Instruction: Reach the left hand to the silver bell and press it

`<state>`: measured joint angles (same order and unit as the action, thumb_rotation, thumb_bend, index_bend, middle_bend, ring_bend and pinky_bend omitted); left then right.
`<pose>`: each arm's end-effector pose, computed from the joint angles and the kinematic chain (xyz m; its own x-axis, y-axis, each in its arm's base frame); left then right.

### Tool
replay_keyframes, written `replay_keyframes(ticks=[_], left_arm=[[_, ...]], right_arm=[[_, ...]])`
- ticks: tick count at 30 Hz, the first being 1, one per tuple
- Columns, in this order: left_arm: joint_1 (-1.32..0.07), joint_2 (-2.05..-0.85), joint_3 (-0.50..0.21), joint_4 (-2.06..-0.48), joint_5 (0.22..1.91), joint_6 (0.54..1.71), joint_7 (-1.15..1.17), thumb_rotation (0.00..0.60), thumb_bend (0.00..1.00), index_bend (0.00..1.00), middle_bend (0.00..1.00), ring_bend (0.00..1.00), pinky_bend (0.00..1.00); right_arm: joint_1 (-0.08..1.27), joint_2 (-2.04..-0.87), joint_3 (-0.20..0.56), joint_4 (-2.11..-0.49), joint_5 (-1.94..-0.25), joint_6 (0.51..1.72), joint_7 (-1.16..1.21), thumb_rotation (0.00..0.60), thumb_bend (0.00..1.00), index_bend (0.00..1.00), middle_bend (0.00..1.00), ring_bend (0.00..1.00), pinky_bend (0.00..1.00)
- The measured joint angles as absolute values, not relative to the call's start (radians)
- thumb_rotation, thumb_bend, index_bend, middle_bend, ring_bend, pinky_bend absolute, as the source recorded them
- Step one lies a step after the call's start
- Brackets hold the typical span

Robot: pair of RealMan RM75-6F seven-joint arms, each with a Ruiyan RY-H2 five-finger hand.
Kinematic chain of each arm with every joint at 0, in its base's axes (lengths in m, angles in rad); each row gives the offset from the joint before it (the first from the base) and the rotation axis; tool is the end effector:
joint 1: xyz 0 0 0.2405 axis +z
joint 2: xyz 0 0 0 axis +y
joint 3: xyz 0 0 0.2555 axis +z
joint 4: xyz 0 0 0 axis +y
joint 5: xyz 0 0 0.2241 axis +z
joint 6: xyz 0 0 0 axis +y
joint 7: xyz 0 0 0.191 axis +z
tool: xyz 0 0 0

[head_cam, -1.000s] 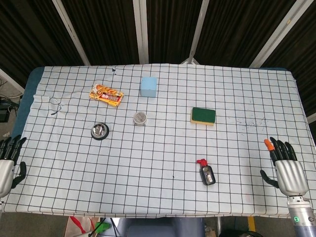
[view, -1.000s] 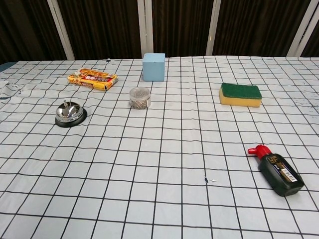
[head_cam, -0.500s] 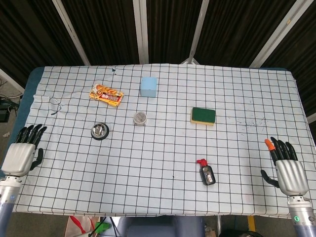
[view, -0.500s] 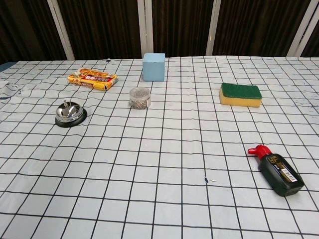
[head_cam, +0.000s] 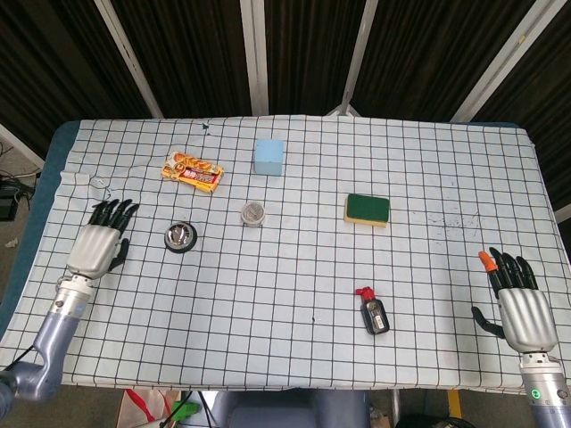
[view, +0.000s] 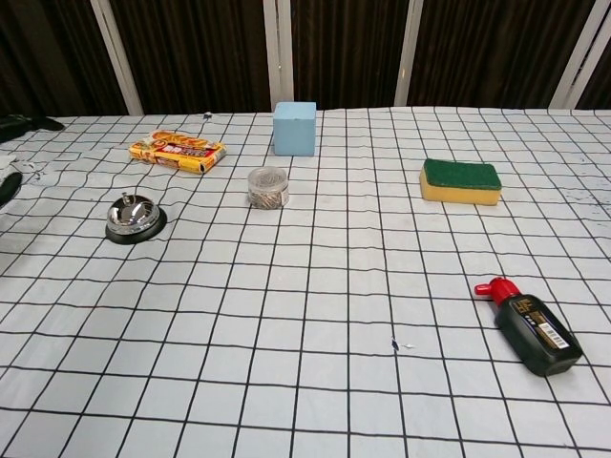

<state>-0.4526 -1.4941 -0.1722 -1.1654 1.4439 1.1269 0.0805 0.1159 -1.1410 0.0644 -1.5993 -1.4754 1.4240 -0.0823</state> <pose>-0.2777 0.3744 0.0322 0.5261 0.0648 0.8479 0.8365 -0.2188 -0.5023 -0.3161 -0.2421 0.1335 0.4582 -0.0363 0.8881 -0.8889 -0.0167 0.4579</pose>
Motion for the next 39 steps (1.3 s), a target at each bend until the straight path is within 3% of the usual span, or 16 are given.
replay_keyframes(ticks=[11,20,39], left_arm=[[-0.542,-1.645,-0.178,-1.033,1.405,1.022,0.1,0.6,0.84,0.06,0.03,0.0,0.02],[-0.591,-1.742,-0.167,-0.941,1.423,1.021,0.066,0.6,0.84,0.06,0.03,0.0,0.02],[-0.623,-1.82,-0.139,-0.857,1.421,1.009,0.081,0.6,0.84,0.06,0.03,0.0,0.02]], right_arm=[[0.114,-1.134,0.066,-1.599,-1.472,1.425,-0.068,0.6,0.3,0.06,0.0,0.01,0.0],[0.111,-1.127,0.067,-1.595,-1.473,1.43,-0.047,0.6,0.3,0.06,0.0,0.01,0.0],[0.105,-1.119,0.067,-1.594,-1.487,1.446,-0.02,0.6,0.31,0.06,0.0,0.01,0.0]])
